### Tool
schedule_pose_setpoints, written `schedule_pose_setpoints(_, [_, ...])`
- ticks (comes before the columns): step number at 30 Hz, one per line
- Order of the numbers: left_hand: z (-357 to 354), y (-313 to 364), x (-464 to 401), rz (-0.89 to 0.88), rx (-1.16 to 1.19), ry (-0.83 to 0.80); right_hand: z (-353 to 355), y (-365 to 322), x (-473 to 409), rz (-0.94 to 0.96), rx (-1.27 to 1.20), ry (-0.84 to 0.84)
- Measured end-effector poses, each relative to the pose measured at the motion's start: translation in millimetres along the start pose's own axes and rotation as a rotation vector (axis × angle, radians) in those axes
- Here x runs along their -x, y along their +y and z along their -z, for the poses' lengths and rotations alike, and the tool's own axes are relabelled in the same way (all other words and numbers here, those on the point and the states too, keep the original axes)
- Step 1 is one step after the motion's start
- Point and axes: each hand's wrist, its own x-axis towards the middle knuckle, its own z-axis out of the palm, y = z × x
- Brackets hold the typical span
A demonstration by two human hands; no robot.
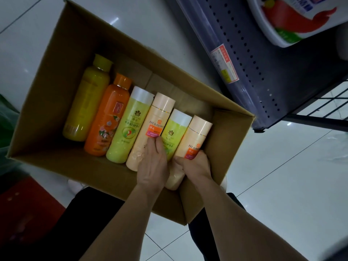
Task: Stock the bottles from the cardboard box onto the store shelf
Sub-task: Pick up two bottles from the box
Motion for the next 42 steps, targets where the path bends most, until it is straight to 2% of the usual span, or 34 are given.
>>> schedule_pose_setpoints(9, [22, -14, -2, -0.009, -0.034, -0.053, -9, -10, 11, 0.076, -0.031, -0.017])
schedule_pose_setpoints(17, [17, 18, -8, 0.056, -0.178, -0.115, -13, -17, 9, 0.027, 0.115, 0.071])
schedule_pose_setpoints(23, [19, 6, -23, 0.1, -0.03, -0.219, -20, -19, 15, 0.023, 0.254, 0.191])
schedule_pose_setpoints(28, [29, -3, -38, 0.073, 0.022, -0.273, -16, -21, 17, 0.015, 0.248, 0.161])
schedule_pose_setpoints(33, [39, -5, -41, 0.103, 0.082, -0.257, -7, -24, 24, 0.024, 0.208, 0.122])
schedule_pose_setpoints(42, [83, -19, -23, 0.148, 0.301, -0.308, 8, -41, 59, 0.066, 0.203, 0.017])
